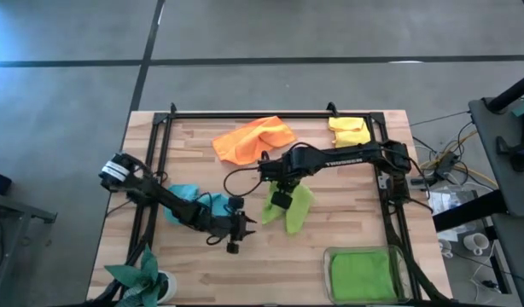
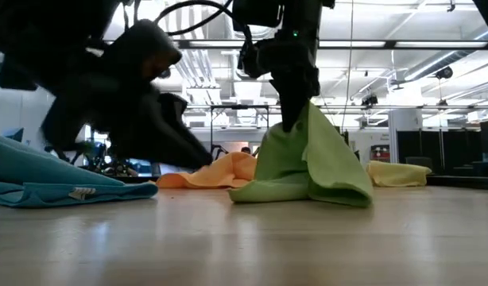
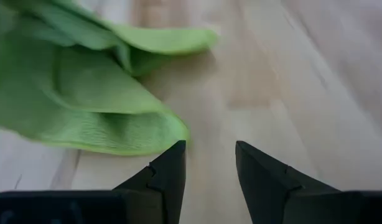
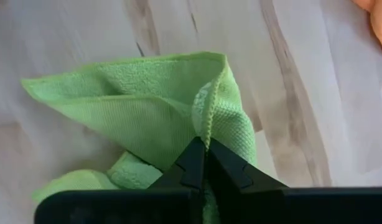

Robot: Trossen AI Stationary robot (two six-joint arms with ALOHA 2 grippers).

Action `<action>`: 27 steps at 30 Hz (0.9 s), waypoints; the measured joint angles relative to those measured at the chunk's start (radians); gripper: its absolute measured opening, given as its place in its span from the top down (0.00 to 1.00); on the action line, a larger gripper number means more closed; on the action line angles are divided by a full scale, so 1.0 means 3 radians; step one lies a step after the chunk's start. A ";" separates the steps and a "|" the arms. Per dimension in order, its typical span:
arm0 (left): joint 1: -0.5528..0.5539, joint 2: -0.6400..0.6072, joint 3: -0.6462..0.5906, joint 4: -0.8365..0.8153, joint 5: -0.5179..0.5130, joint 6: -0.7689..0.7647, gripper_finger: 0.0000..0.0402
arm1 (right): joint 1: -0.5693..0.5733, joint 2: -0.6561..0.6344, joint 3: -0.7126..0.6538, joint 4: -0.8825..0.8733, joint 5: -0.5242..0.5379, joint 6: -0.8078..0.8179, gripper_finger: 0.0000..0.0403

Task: Fold microfiber towels
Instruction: Fold the light green microfiber towel

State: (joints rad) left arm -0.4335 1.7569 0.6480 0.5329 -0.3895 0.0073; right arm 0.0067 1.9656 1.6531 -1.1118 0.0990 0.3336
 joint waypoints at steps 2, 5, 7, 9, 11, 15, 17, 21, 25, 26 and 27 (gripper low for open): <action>-0.0006 0.0131 0.0036 -0.0001 0.0024 0.0184 0.69 | 0.0007 0.0001 -0.0016 -0.0023 -0.0001 0.0010 0.98; 0.0053 0.0337 0.0146 0.0041 0.0017 0.0185 0.69 | 0.0024 0.0000 -0.0045 -0.0037 0.0000 0.0035 0.98; 0.0075 0.0453 0.0251 0.0060 -0.0026 0.0213 0.69 | 0.0035 0.0000 -0.0057 -0.0038 -0.0001 0.0039 0.98; 0.0084 0.0560 0.0353 0.0084 -0.0132 0.0261 0.69 | 0.0037 0.0000 -0.0061 -0.0039 -0.0001 0.0046 0.98; 0.0083 0.0613 0.0417 0.0074 -0.0235 0.0258 0.69 | 0.0048 0.0000 -0.0064 -0.0036 -0.0001 0.0046 0.98; 0.0080 0.0580 0.0431 -0.0020 -0.0299 0.0256 0.69 | 0.0072 0.0000 -0.0067 -0.0043 -0.0001 0.0046 0.98; 0.0081 0.0529 0.0426 -0.0102 -0.0379 0.0260 0.69 | 0.0086 0.0000 -0.0070 -0.0047 -0.0001 0.0044 0.98; 0.0132 0.0513 0.0421 -0.0154 -0.0490 0.0261 0.69 | 0.0089 0.0000 -0.0075 -0.0043 -0.0001 0.0030 0.98; 0.0226 0.0512 0.0509 -0.0312 -0.0164 0.0266 0.69 | 0.0086 0.0000 -0.0083 -0.0037 0.0000 0.0024 0.98; 0.0235 0.0512 0.0535 -0.0357 -0.0117 0.0287 0.69 | 0.0086 0.0000 -0.0083 -0.0033 0.0000 0.0024 0.98; 0.0241 0.0512 0.0558 -0.0391 -0.0099 0.0344 0.69 | 0.0086 0.0000 -0.0085 -0.0033 0.0000 0.0023 0.98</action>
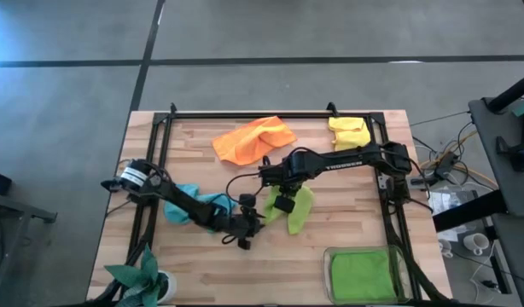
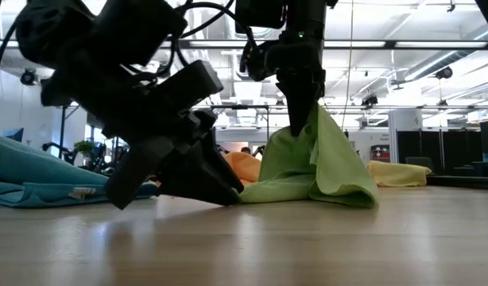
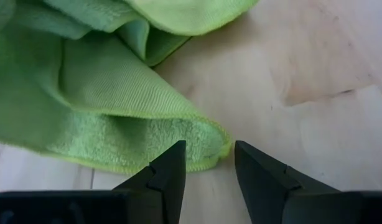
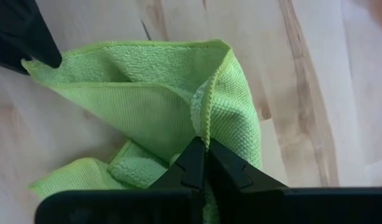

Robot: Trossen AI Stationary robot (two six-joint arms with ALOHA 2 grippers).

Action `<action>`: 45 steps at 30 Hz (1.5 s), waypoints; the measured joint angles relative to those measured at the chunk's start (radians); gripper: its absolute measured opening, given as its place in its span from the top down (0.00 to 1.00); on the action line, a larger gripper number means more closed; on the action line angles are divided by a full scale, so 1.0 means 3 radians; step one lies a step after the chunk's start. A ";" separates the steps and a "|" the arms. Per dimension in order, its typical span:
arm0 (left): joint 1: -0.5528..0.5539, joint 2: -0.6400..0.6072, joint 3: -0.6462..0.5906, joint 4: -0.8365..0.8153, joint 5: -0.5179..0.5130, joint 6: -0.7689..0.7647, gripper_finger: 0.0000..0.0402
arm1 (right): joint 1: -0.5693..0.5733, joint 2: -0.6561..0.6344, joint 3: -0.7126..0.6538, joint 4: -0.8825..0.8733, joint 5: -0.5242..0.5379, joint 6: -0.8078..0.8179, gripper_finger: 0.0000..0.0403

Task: Fold microfiber towels
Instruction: Fold the light green microfiber towel

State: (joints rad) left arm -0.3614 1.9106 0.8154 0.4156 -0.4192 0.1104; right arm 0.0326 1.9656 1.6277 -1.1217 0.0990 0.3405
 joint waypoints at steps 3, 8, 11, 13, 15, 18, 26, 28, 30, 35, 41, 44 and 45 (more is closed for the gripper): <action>0.0021 0.0000 0.0030 -0.0043 0.0037 0.0097 0.69 | 0.0000 0.0000 -0.0004 0.0003 -0.0001 0.0000 0.98; 0.0084 -0.0001 0.0055 -0.0185 0.0099 -0.0129 0.83 | 0.0006 0.0000 -0.0004 0.0003 -0.0001 -0.0001 0.98; 0.0089 -0.0001 0.0049 -0.0190 0.0093 -0.0096 0.97 | 0.0006 0.0000 0.0020 0.0000 -0.0001 -0.0001 0.98; 0.0071 -0.0010 0.0044 -0.0163 0.0078 -0.0023 0.99 | 0.0021 0.0000 0.0066 0.0000 0.0021 -0.0001 0.98; 0.0057 -0.0068 0.0035 -0.0225 0.0060 0.0004 1.00 | 0.0046 -0.0005 0.0137 -0.0004 0.0057 -0.0025 0.98; 0.0026 -0.0293 0.0029 -0.0489 -0.0126 0.0007 1.00 | 0.0115 -0.0078 0.0258 -0.0014 0.0155 -0.0062 0.98; -0.0046 -0.1494 -0.0074 -0.1521 -0.0827 0.0043 1.00 | 0.0277 -0.0570 0.0398 0.0021 0.0426 0.0069 0.98; -0.0051 -0.1839 -0.0078 -0.1793 -0.0932 0.0063 1.00 | 0.0328 -0.0699 0.0398 0.0186 0.0347 0.0215 0.98; -0.0055 -0.2153 -0.0081 -0.1975 -0.0946 0.0180 1.00 | 0.0421 -0.0785 0.0401 0.0477 0.0092 0.0080 0.98; -0.0130 -0.2770 -0.0087 -0.2061 -0.0957 0.0639 1.00 | 0.0526 -0.0964 0.0399 0.0725 0.0024 0.0153 0.98; -0.0260 -0.3302 -0.0087 -0.2129 -0.0955 0.0861 1.00 | 0.0612 -0.0974 0.0398 0.0727 0.0217 0.0191 0.98; -0.0351 -0.3480 -0.0085 -0.2148 -0.0917 0.0894 1.00 | 0.0636 -0.0917 0.0398 0.0637 0.0250 0.0198 0.98; -0.0390 -0.3529 -0.0085 -0.2165 -0.0891 0.0898 1.00 | 0.0634 -0.0887 0.0398 0.0656 0.0263 0.0199 0.98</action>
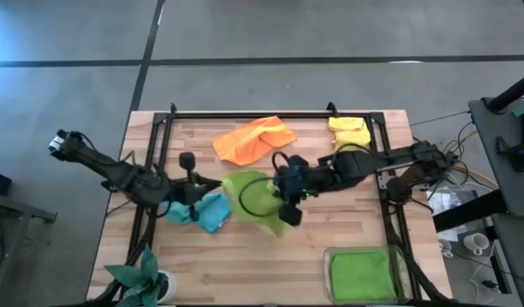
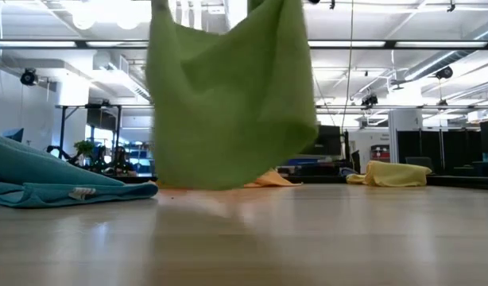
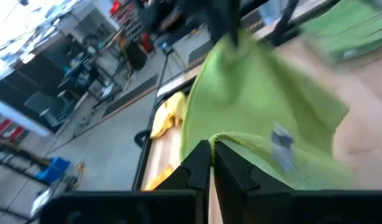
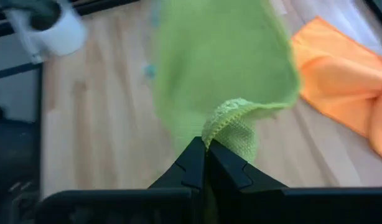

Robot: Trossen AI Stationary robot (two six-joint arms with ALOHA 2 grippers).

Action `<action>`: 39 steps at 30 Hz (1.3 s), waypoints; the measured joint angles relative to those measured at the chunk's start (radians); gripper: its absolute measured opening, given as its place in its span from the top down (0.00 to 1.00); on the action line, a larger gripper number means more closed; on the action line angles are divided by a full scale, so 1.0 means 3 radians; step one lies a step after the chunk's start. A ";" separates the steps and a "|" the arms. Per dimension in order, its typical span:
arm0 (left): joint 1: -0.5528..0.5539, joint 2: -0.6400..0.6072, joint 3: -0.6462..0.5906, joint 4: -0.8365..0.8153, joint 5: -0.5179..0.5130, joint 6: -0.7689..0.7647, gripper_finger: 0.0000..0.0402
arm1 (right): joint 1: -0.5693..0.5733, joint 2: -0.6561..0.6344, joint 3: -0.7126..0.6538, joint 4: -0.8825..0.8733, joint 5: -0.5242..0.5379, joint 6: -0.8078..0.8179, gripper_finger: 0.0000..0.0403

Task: Fold microfiber towels
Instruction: Fold the light green microfiber towel

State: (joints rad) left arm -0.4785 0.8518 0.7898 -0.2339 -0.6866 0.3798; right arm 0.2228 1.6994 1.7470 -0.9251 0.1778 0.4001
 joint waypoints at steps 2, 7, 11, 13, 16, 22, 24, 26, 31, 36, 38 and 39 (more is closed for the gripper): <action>-0.0097 -0.0085 0.0000 -0.0007 0.0126 -0.0001 1.00 | 0.0010 0.0037 -0.0004 0.0060 -0.0012 0.0014 0.98; -0.0464 -0.0125 0.0083 -0.0010 0.0279 -0.0091 1.00 | 0.0198 0.0042 0.0057 0.0308 -0.0348 0.0137 0.98; -0.0821 -0.0023 0.0229 -0.0006 0.0288 -0.0168 1.00 | 0.0414 0.0035 0.0178 0.0326 -0.0357 0.0152 0.98; -0.0911 0.0045 0.0280 0.0009 0.0294 -0.0281 1.00 | 0.0487 0.0034 0.0184 0.0239 -0.0355 0.0201 0.98; -0.0881 0.0141 0.0270 0.0017 0.0279 -0.0335 1.00 | 0.0514 0.0038 0.0104 -0.0055 -0.0237 0.0320 0.98; -0.0340 0.0371 -0.0043 0.0019 0.0161 -0.0514 1.00 | 0.0303 0.0090 -0.0407 -0.0398 0.0298 0.0407 0.98; -0.0083 0.0461 -0.0215 0.0167 0.0162 -0.0550 1.00 | 0.0201 0.0113 -0.0619 -0.0361 0.0298 0.0387 0.98; 0.0190 0.0575 -0.0416 0.0393 0.0230 -0.0549 1.00 | 0.0100 0.0154 -0.0832 -0.0289 0.0295 0.0384 0.98; 0.0786 0.0876 -0.0842 0.1222 0.0849 -0.0538 1.00 | -0.0168 0.0232 -0.1256 0.0007 0.0219 0.0187 0.95; 0.1038 0.1230 -0.1005 0.1471 0.1031 -0.0537 1.00 | -0.0386 0.0258 -0.1408 0.0141 -0.0041 -0.0057 0.85; 0.1063 0.1336 -0.1015 0.1478 0.1039 -0.0540 1.00 | -0.0468 0.0258 -0.1421 0.0169 -0.0090 -0.0164 0.80; 0.1068 0.1387 -0.1016 0.1478 0.1042 -0.0545 1.00 | -0.0502 0.0258 -0.1433 0.0170 -0.0092 -0.0209 0.78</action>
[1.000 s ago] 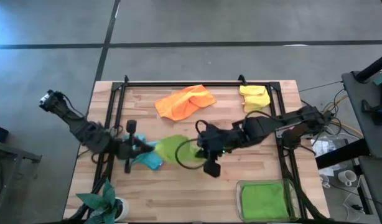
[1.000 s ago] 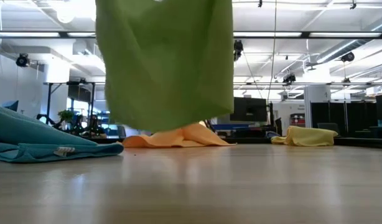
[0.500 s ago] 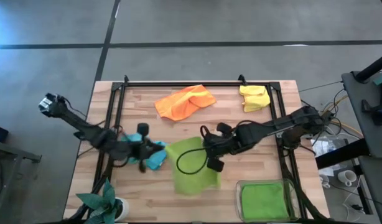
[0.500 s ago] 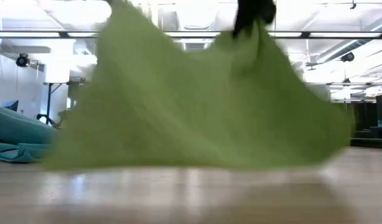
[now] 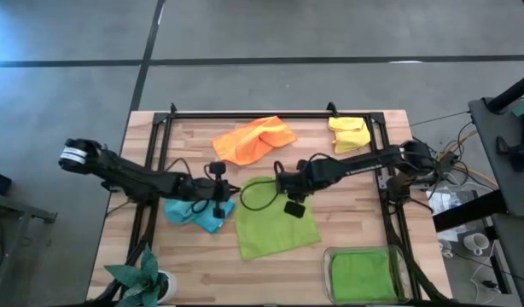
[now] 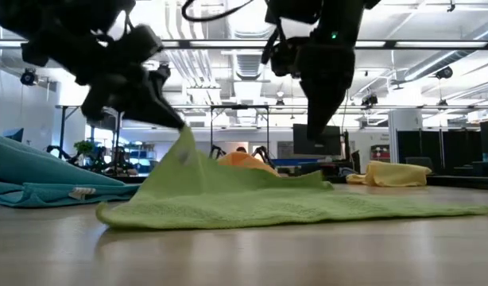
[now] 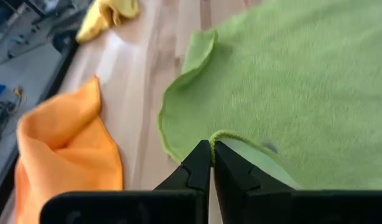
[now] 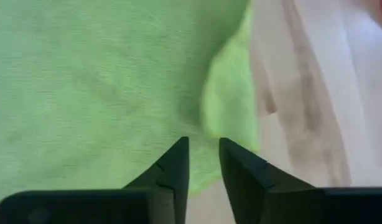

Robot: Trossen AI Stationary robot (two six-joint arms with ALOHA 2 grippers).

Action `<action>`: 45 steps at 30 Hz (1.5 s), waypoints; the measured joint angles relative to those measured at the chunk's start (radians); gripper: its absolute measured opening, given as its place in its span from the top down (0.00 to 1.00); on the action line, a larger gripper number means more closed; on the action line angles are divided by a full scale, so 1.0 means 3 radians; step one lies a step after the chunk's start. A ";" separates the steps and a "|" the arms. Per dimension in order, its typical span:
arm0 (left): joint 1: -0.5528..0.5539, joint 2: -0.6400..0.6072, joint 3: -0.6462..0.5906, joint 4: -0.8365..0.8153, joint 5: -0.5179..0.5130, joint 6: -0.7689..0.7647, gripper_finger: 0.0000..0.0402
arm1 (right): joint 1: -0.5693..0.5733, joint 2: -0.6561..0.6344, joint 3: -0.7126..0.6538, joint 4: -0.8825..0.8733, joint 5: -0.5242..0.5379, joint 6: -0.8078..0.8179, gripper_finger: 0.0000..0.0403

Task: Fold microfiber towels
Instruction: Fold the light green microfiber towel

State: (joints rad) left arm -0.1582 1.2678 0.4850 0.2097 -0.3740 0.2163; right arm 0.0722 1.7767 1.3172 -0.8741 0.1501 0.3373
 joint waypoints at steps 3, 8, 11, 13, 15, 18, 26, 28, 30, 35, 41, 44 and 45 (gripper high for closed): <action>0.0000 0.0106 0.0000 0.0002 0.0000 -0.0004 1.00 | -0.0089 0.0019 -0.0020 -0.0002 -0.0004 -0.0136 0.75; 0.0000 0.0160 0.0015 0.0011 0.0010 -0.0004 1.00 | -0.0195 0.0145 -0.0030 0.0197 -0.0109 -0.0380 0.75; 0.0000 0.0120 0.0007 0.0000 0.0011 -0.0004 1.00 | -0.0202 0.0284 -0.0018 0.0332 -0.0247 -0.0618 0.74; 0.0000 0.0086 0.0006 0.0001 0.0011 -0.0004 1.00 | -0.0173 0.0358 -0.0004 0.0340 -0.0277 -0.0764 0.74; 0.0000 0.0051 0.0001 -0.0023 0.0013 -0.0003 1.00 | -0.0162 0.0409 0.0010 0.0310 -0.0276 -0.0822 0.74; 0.0000 0.0020 -0.0002 -0.0029 0.0013 -0.0002 1.00 | -0.0164 0.0443 0.0010 0.0264 -0.0275 -0.0801 0.74; 0.0000 0.0010 -0.0004 -0.0032 0.0013 0.0000 1.00 | -0.0152 0.0634 0.0010 0.0207 -0.0225 -0.0791 0.74; 0.0000 0.0010 -0.0004 -0.0033 0.0014 0.0000 1.00 | -0.0157 0.0683 0.0010 0.0209 -0.0210 -0.0825 0.75; 0.0000 0.0010 -0.0004 -0.0037 0.0014 0.0001 1.00 | -0.0158 0.0718 0.0014 0.0210 -0.0178 -0.0831 0.76; 0.0000 0.0010 -0.0004 -0.0063 0.0018 0.0082 1.00 | -0.0154 0.0713 0.0016 0.0194 -0.0031 -0.0805 0.87; 0.0000 0.0003 -0.0003 -0.0117 0.0196 0.0289 1.00 | -0.0179 0.0561 0.0087 0.0015 0.0037 -0.0760 0.97; 0.0017 -0.0022 -0.0001 -0.0261 0.0204 0.0431 1.00 | -0.0228 0.0512 0.0150 -0.0116 0.0034 -0.0863 0.98; 0.0036 -0.0028 0.0002 -0.0315 0.0205 0.0493 1.00 | -0.0256 0.0491 0.0166 -0.0142 0.0068 -0.0924 0.98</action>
State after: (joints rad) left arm -0.1474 1.2593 0.4856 0.1152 -0.3124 0.3641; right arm -0.0046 1.9240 1.3671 -0.9167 0.1704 0.0601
